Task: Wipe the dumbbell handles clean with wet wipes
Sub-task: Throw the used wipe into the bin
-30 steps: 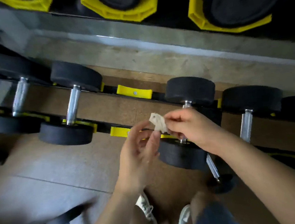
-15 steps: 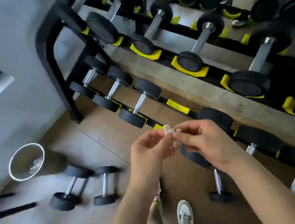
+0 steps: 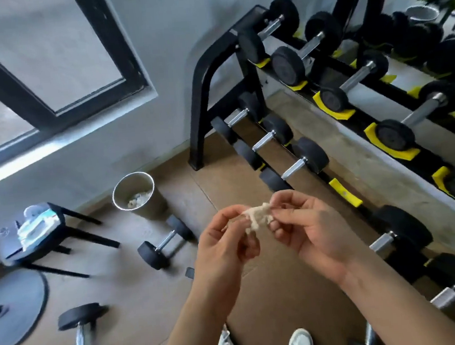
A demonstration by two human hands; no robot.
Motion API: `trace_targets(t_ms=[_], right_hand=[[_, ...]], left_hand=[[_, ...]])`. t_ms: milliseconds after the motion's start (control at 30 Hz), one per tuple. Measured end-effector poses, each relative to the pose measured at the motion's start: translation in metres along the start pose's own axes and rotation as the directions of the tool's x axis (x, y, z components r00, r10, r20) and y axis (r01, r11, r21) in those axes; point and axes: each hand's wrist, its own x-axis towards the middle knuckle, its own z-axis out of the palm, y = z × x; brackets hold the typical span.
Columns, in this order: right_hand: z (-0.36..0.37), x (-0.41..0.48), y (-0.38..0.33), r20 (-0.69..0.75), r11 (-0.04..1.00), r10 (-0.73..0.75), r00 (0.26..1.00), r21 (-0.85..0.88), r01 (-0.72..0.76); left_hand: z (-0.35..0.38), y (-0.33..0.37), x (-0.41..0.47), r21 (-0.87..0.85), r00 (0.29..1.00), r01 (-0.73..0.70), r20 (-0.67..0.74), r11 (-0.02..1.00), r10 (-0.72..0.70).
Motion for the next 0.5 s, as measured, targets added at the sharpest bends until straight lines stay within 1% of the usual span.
trace_targets(t_ms=[100, 200, 233, 267, 333, 433, 500], right_hand=[[0.048, 0.026, 0.018, 0.023, 0.995, 0.028, 0.999, -0.101, -0.026], [0.091, 0.049, 0.032, 0.081, 0.987, 0.085, 0.993, -0.144, -0.072], [0.109, 0.061, 0.039, 0.102, 0.984, 0.102, 0.99, -0.158, -0.085], [0.129, 0.071, 0.046, 0.116, 0.978, 0.11, 0.987, -0.191, -0.087], [0.166, 0.092, 0.062, 0.124, 0.945, 0.079, 0.989, -0.327, -0.035], [0.212, 0.126, 0.087, 0.101, 0.857, -0.038, 0.994, -0.508, 0.085], [0.235, 0.15, 0.102, 0.109, 0.778, -0.11, 0.988, -0.609, 0.154]], left_hand=[[-0.046, 0.031, 0.002, -0.025, 0.996, -0.038, -0.081, 0.999, 0.036], [-0.087, 0.062, 0.005, -0.08, 0.992, -0.069, -0.111, 0.994, 0.06], [-0.107, 0.075, 0.007, -0.045, 0.989, -0.094, -0.118, 0.995, 0.088], [-0.126, 0.087, 0.011, 0.035, 0.984, -0.122, -0.126, 0.992, 0.126], [-0.163, 0.11, 0.02, 0.204, 0.973, -0.159, -0.131, 0.966, 0.188], [-0.21, 0.138, 0.04, 0.355, 0.963, -0.165, -0.145, 0.92, 0.228], [-0.235, 0.153, 0.055, 0.394, 0.956, -0.152, -0.174, 0.906, 0.235]])
